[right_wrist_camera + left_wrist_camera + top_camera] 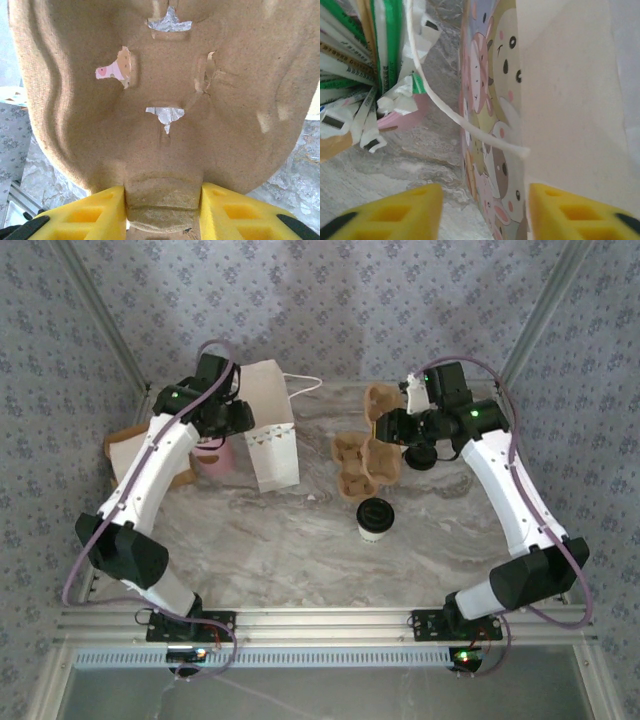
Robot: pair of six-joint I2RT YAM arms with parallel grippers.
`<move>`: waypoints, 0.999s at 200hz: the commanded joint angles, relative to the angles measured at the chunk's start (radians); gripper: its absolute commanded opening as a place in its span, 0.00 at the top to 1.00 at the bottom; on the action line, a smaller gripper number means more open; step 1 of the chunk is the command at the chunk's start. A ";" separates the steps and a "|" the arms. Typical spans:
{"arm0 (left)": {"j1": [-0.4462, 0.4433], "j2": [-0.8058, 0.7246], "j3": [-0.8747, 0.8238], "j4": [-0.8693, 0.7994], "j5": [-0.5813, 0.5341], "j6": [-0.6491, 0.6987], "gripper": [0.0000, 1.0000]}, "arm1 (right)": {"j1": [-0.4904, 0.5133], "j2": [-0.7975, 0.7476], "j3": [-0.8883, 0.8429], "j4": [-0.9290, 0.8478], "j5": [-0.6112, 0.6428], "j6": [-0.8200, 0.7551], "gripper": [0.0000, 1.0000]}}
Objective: Pack the takeout coffee
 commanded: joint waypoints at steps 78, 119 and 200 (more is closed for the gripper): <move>-0.096 -0.038 0.092 -0.155 0.045 -0.032 0.99 | -0.017 -0.092 -0.014 0.004 -0.042 0.013 0.59; -0.197 -0.162 -0.001 -0.171 -0.002 -0.131 0.98 | -0.017 -0.129 -0.024 -0.013 -0.057 0.016 0.59; -0.484 -0.402 -0.303 -0.146 -0.150 -0.420 0.99 | -0.017 -0.199 -0.029 -0.048 -0.082 0.017 0.59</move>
